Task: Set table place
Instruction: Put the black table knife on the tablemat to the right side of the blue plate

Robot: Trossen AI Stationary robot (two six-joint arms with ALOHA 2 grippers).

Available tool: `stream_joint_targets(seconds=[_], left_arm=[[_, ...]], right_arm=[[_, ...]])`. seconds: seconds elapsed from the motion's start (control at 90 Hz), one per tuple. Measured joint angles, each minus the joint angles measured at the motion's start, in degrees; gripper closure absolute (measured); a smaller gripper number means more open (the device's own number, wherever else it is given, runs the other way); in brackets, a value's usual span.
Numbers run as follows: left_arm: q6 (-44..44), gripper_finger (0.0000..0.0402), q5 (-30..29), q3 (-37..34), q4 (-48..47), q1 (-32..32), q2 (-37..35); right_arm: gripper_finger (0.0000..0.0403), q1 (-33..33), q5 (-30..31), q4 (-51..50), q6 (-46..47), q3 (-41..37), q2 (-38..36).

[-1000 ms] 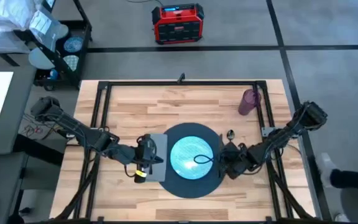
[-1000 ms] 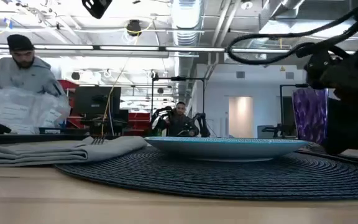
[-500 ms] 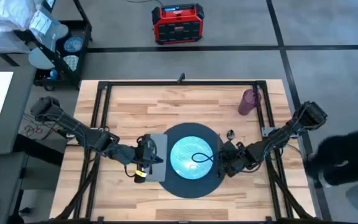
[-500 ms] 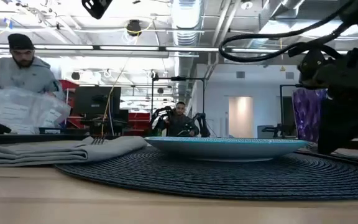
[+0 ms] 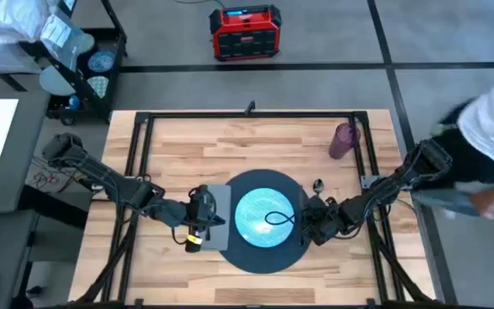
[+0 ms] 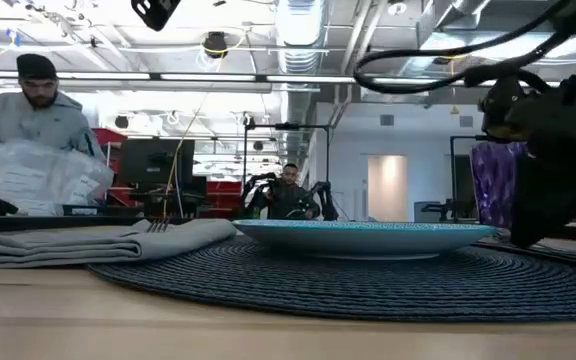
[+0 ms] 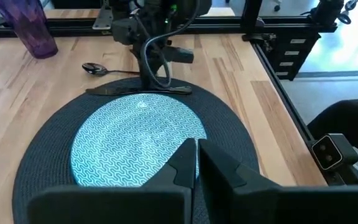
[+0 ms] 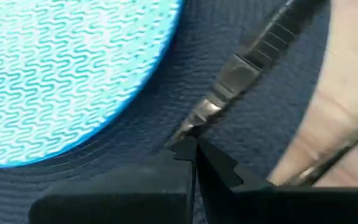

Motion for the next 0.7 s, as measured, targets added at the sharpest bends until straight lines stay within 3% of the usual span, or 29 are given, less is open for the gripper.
stream_joint_targets(seconds=[0.256, 0.7], left_arm=[[-0.28, 0.0401, 0.00, 0.00, -0.73, 0.00, 0.00], [-0.95, 0.0401, 0.00, 0.00, -1.19, -0.02, 0.00]], right_arm=[[0.0403, 0.56, -0.22, 4.44, -1.28, 0.00, 0.00], [0.0403, 1.81, -0.25, 3.26, 0.79, 0.00, 0.09]])
